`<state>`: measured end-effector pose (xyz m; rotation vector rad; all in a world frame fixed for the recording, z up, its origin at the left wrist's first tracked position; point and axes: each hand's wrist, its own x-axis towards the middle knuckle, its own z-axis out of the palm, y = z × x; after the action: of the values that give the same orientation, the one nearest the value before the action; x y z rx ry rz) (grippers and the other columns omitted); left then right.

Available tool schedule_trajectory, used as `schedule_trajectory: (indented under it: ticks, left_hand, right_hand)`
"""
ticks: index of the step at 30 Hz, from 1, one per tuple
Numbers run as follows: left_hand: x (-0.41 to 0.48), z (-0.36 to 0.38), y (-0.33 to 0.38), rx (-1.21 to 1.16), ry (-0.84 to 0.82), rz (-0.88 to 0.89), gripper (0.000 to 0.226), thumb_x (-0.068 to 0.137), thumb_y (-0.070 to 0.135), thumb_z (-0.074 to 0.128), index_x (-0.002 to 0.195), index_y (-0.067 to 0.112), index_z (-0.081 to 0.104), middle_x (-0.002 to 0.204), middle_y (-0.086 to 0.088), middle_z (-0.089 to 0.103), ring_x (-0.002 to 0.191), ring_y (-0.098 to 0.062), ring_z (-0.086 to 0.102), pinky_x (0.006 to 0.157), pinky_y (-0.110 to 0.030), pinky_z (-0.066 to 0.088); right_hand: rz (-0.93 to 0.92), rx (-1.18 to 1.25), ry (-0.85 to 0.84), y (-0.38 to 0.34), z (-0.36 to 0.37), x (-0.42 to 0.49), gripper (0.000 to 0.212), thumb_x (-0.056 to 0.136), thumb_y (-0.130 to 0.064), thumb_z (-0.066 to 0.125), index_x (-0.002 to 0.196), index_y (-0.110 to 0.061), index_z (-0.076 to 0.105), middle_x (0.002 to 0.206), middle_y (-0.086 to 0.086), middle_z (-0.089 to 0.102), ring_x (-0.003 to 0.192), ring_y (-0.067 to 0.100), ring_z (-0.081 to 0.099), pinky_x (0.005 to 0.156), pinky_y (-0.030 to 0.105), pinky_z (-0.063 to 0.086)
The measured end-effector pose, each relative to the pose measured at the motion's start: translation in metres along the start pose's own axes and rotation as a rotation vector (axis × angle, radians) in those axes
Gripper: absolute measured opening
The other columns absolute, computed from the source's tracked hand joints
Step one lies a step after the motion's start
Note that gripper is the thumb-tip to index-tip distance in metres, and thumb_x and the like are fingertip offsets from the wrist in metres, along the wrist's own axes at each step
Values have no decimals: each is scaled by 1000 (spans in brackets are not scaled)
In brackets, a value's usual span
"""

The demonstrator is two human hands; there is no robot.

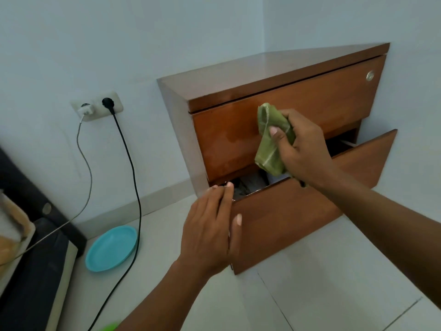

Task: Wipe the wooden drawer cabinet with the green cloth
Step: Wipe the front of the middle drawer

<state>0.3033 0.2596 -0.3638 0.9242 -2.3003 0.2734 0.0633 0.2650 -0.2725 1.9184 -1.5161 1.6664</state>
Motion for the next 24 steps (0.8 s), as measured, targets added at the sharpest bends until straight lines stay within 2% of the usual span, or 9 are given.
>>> schedule_trajectory:
  ticks: [3, 5, 7, 9, 13, 18, 22, 24]
  left_hand:
    - [-25, 8, 0, -1, -51, 37, 60, 103, 35, 38, 153, 3, 37, 156, -15, 43, 146, -28, 38, 113, -46, 43]
    - [-36, 16, -2, -24, -64, 18, 61, 104, 36, 34, 154, 1, 32, 161, -17, 33, 150, -29, 31, 117, -45, 38]
    - [-40, 20, -2, -40, -87, 1, 64, 106, 41, 27, 154, 0, 31, 162, -19, 29, 150, -32, 29, 115, -48, 39]
    - [-39, 22, 0, -27, -114, -2, 65, 105, 41, 31, 155, -1, 28, 164, -20, 24, 153, -32, 23, 116, -50, 38]
    - [-35, 20, 7, 24, -132, -13, 74, 101, 39, 39, 158, -2, 15, 167, -20, 9, 156, -31, 6, 121, -51, 30]
    - [-23, 17, 11, 101, -123, 8, 77, 102, 48, 32, 157, -3, 17, 167, -21, 10, 156, -31, 5, 123, -50, 25]
    - [3, 15, 14, 207, -160, 49, 78, 102, 54, 27, 157, -1, 22, 166, -19, 14, 155, -31, 10, 124, -47, 21]
    - [18, 17, 19, 254, -180, 91, 78, 101, 55, 29, 156, 0, 24, 165, -20, 17, 154, -32, 14, 123, -47, 18]
  right_hand:
    - [-108, -119, -218, -21, 17, -31, 22, 102, -23, 51, 120, -13, 58, 103, -7, 54, 93, 13, 51, 78, 30, 47]
    - [-158, -162, -382, -27, 40, -64, 31, 102, -31, 45, 125, -16, 58, 110, -3, 59, 99, 14, 53, 84, 32, 49]
    - [-228, -202, -438, -23, 60, -90, 41, 102, -38, 43, 130, -13, 60, 119, 5, 67, 106, 19, 60, 95, 38, 51]
    - [-295, -240, -378, -13, 68, -102, 45, 102, -38, 44, 130, -9, 63, 119, 8, 69, 108, 23, 62, 98, 39, 48]
    - [-334, -271, -288, 4, 68, -102, 48, 102, -41, 42, 125, -7, 66, 118, 10, 69, 106, 26, 63, 93, 42, 48]
    - [-292, -345, -151, 36, 56, -103, 49, 102, -41, 40, 118, -5, 68, 115, 13, 69, 104, 29, 63, 96, 41, 45]
    - [-248, -402, -49, 64, 38, -95, 47, 104, -38, 37, 106, -4, 69, 101, 15, 67, 88, 31, 59, 85, 42, 44]
    - [-227, -436, -8, 83, 24, -91, 45, 104, -34, 36, 103, -3, 69, 97, 16, 66, 85, 32, 58, 84, 43, 44]
